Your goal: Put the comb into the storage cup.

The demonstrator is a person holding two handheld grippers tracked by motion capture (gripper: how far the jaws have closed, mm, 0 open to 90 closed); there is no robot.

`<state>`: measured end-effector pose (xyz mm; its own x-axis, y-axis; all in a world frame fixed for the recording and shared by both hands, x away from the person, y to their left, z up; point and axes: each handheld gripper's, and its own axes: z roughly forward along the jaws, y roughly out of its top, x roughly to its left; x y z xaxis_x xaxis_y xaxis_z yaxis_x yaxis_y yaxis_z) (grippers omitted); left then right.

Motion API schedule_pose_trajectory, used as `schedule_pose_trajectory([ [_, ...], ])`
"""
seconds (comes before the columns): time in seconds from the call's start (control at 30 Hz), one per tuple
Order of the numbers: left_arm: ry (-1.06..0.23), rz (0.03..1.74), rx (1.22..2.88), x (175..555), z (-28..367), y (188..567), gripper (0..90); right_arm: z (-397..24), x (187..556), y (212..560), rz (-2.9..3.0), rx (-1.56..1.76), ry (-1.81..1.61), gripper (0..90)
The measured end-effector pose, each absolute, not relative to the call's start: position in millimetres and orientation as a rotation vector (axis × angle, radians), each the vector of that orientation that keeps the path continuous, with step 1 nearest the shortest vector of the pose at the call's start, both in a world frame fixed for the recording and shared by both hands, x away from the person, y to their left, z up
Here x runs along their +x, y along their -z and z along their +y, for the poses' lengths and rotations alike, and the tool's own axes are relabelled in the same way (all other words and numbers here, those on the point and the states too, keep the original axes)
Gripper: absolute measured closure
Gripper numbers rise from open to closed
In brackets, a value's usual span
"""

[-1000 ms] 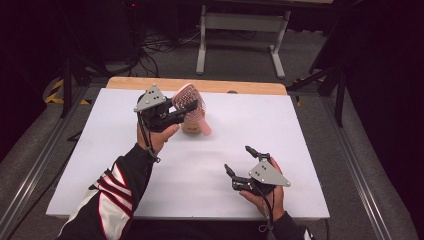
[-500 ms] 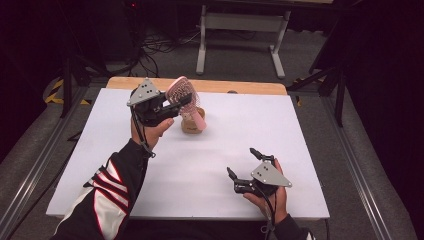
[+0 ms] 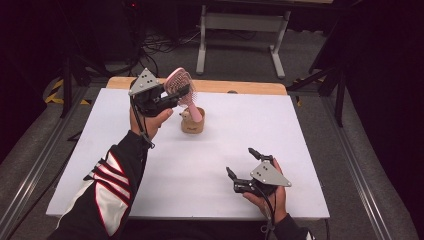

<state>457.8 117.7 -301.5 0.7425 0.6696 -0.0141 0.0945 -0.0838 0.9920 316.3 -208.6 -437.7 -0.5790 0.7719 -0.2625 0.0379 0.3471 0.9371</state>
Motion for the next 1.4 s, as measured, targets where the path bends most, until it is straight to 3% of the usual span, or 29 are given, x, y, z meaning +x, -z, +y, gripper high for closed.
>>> schedule_pose_trajectory([
  [0.73, -0.552, 0.717, 1.66, 489.6, 101.0, 314.3, 63.1, -206.3, 317.0, 439.7, 1.914, 0.707, -1.306, 11.6],
  [1.4, -0.564, 0.758, 1.668, 493.9, 91.6, 327.5, 62.7, -203.5, 318.9, 443.7, 1.951, 0.703, -1.3, 11.8],
])
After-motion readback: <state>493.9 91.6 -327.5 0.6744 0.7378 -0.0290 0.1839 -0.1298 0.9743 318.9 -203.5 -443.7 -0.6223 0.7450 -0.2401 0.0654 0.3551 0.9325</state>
